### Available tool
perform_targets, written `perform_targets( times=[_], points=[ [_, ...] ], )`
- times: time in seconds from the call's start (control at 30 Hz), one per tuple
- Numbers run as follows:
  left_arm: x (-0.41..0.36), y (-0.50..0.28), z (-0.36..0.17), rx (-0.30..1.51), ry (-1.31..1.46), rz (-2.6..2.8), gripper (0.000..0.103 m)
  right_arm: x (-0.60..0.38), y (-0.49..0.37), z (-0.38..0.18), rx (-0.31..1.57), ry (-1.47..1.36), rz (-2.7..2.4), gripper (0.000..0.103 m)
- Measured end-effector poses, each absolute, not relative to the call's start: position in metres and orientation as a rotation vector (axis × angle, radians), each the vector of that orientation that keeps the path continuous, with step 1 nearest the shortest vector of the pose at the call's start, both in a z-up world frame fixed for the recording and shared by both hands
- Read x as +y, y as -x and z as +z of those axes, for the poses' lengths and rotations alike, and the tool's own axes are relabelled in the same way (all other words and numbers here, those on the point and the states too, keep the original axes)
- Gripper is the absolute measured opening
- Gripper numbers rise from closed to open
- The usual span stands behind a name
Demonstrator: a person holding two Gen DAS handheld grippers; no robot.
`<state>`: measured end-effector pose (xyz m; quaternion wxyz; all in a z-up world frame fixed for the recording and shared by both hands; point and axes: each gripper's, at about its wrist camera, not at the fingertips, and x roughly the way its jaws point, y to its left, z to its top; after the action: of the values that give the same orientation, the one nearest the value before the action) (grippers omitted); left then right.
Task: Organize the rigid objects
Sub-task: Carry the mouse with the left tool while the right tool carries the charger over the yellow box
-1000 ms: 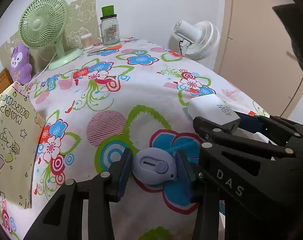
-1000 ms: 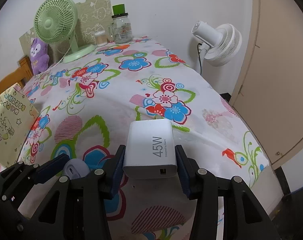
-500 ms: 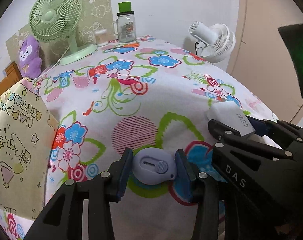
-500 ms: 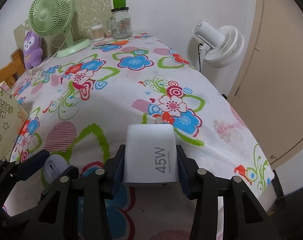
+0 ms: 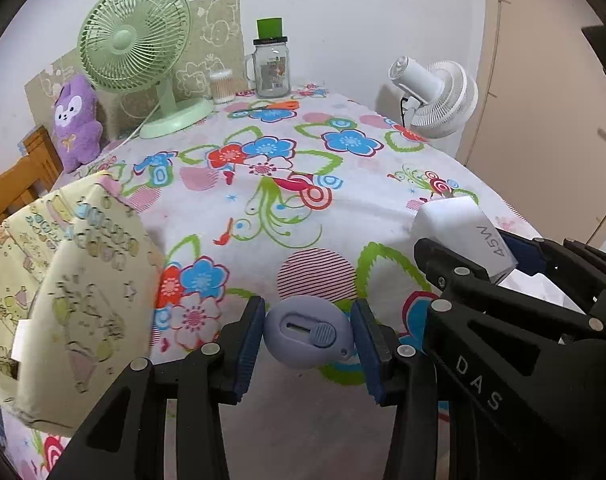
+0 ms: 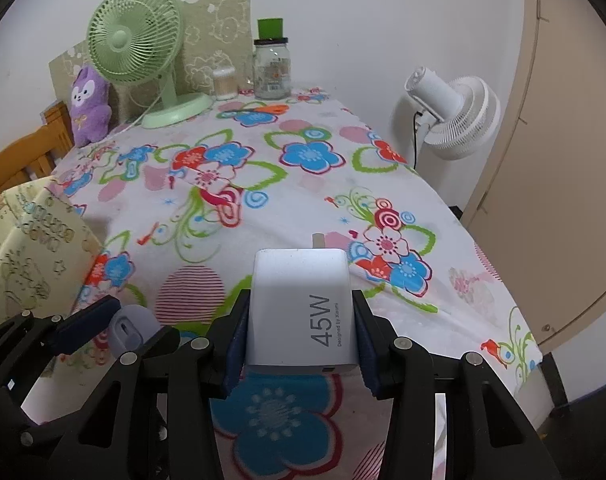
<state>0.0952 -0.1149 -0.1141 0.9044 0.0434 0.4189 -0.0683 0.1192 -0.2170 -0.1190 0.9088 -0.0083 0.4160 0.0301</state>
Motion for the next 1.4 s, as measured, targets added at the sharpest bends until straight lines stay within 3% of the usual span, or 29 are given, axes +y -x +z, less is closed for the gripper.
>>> perform_targets(
  times=[1.4],
  points=[
    [-0.056,-0.052,-0.035,0.771,-0.131,-0.107,0.046,-0.146,-0.076,-0.031,0.772,0.076,0.134,0.050]
  ],
)
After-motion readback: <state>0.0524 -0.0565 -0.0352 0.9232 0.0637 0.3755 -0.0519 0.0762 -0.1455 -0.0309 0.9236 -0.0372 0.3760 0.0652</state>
